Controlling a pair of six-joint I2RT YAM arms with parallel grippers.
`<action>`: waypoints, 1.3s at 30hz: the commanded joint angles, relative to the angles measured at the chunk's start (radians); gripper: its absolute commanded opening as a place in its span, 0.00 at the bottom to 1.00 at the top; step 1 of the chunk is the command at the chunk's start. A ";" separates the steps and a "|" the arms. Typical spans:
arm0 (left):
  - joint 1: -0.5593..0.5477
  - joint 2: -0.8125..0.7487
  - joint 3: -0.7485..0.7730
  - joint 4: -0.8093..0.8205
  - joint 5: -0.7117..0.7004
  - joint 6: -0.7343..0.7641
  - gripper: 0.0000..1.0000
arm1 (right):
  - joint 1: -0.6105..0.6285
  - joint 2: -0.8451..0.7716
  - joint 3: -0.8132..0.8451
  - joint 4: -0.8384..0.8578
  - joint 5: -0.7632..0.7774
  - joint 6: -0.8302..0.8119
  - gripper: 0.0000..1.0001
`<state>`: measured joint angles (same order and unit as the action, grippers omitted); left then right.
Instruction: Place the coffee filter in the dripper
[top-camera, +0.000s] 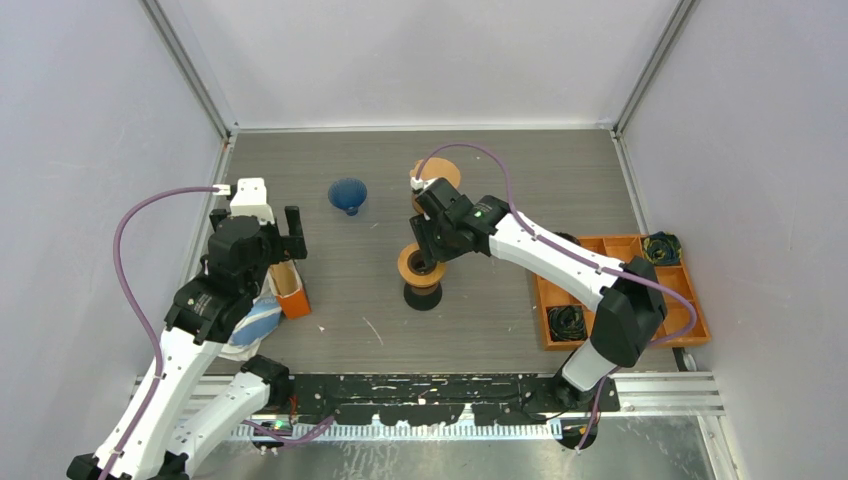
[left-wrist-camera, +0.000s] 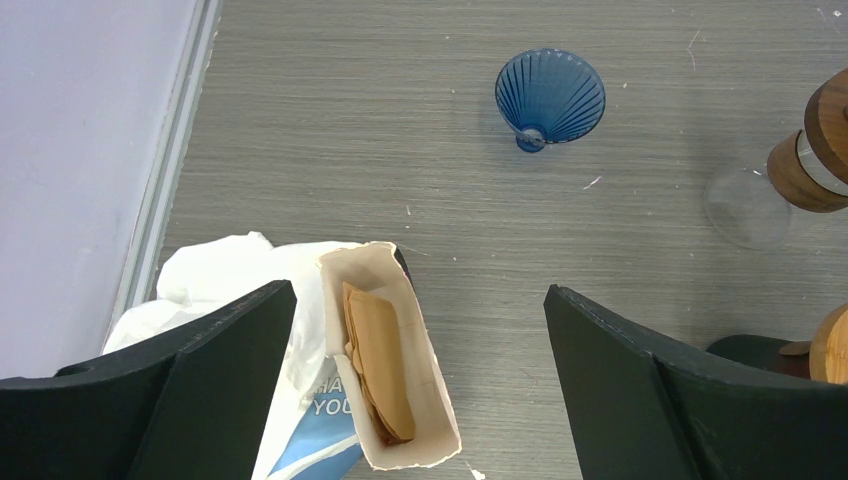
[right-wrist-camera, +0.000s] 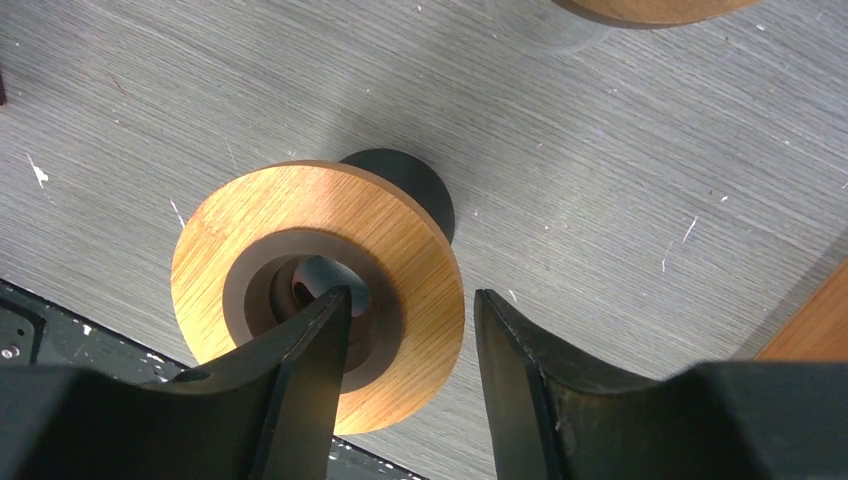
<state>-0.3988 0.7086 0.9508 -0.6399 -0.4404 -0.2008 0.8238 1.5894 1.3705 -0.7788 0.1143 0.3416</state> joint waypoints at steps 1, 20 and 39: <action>0.005 -0.008 0.003 0.050 0.003 0.006 0.99 | 0.007 -0.072 0.014 0.043 0.006 0.002 0.56; 0.014 0.171 0.099 -0.002 0.081 -0.080 0.99 | 0.007 -0.427 -0.353 0.426 0.239 -0.052 0.79; 0.265 0.756 0.313 0.135 0.460 -0.356 0.89 | 0.005 -0.706 -0.642 0.671 0.358 -0.094 1.00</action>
<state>-0.2001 1.3922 1.2026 -0.6044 -0.1421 -0.4706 0.8238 0.9283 0.7517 -0.2058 0.4206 0.2596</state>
